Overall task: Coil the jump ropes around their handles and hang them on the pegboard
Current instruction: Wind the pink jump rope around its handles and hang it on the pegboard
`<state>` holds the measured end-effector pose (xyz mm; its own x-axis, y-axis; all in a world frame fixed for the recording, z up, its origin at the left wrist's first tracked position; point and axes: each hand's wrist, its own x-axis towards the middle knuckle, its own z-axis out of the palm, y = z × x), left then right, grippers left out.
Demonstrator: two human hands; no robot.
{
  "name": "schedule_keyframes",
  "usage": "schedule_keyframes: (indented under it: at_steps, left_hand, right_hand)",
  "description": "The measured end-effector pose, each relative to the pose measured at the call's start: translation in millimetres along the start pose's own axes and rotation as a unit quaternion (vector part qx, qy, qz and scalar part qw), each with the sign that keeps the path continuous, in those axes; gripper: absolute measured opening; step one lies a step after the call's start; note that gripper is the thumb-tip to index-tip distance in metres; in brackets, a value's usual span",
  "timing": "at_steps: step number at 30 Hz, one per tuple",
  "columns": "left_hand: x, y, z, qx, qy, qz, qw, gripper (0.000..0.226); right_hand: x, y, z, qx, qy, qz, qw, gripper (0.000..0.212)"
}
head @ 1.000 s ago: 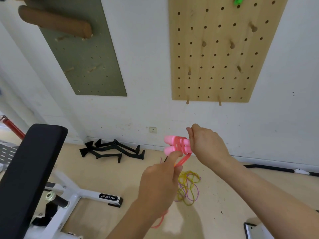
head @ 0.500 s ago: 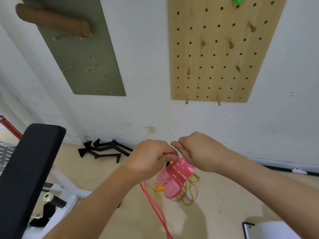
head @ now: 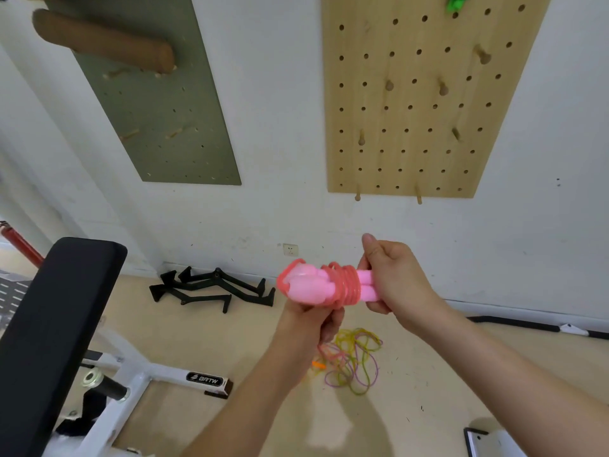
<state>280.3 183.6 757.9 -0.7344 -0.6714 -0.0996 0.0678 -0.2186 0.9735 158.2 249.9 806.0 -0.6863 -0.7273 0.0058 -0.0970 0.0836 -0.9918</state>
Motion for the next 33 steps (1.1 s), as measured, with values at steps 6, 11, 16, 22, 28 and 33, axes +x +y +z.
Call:
schedule_keyframes:
  at_steps: [6, 11, 16, 22, 28, 33]
  left_hand:
    - [-8.4, 4.4, 11.4, 0.089, 0.064, -0.034, 0.993, 0.04]
    - [-6.6, 7.5, 4.3, 0.344, 0.051, 0.03, 0.937, 0.039]
    - [-10.0, 6.3, 0.9, 0.537, 0.065, 0.167, 0.825, 0.044]
    - [-25.7, 8.0, 16.5, 0.779, 0.059, 0.182, 0.597, 0.061]
    - [-45.4, 15.8, 23.6, 0.799, 0.035, 0.224, 0.558, 0.057]
    - [-49.9, 36.8, 22.3, 0.774, -0.023, 0.249, 0.582, 0.037]
  right_hand:
    - [11.3, 23.2, 10.7, -0.032, 0.096, -0.008, 0.995, 0.05]
    - [17.3, 29.2, 11.6, -0.063, 0.129, -0.035, 0.989, 0.049]
    - [19.2, 21.2, 12.6, -0.109, 0.16, -0.073, 0.978, 0.049]
    - [18.4, 21.0, 5.6, -0.177, 0.18, -0.086, 0.964, 0.043]
    - [11.6, 13.7, 2.0, -0.331, 0.155, -0.157, 0.918, 0.031]
    - [1.7, 18.9, -4.2, -0.479, 0.103, -0.241, 0.838, 0.032]
